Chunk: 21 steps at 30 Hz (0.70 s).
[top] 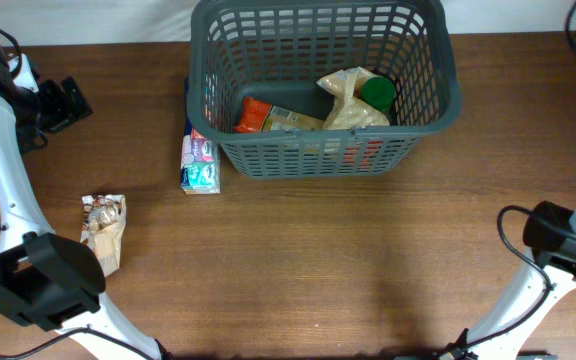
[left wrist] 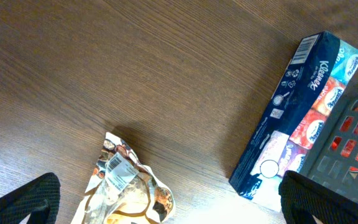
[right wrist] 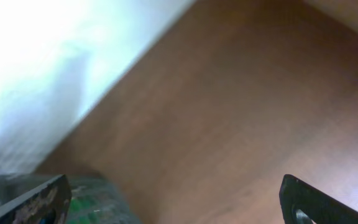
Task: Pack container
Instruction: 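Retract the right gripper to the right edge of the table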
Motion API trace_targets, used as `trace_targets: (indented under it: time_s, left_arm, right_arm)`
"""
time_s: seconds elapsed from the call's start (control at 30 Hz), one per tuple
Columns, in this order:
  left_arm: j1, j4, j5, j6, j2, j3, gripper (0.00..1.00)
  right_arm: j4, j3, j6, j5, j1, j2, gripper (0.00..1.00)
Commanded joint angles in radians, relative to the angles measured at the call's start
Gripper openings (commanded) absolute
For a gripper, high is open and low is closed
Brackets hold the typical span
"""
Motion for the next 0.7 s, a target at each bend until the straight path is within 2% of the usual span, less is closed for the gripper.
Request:
trace_targets:
  time_s: [0.0,0.3,0.67]
  left_arm:
    - [0.001,0.001,-0.010,0.016,0.011,0.003,0.99]
    - [0.001,0.001,-0.010,0.016,0.011,0.003,0.99]
    - [0.001,0.001,-0.010,0.016,0.011,0.003,0.99]
  right_arm:
    - [-0.006,-0.118,0.060,0.083,-0.023,-0.015,0.99]
    - [0.030,-0.442,0.163,0.124,-0.024,-0.015,0.99]
    - [0.055,-0.481,0.162,0.124,-0.024,-0.015,0.99]
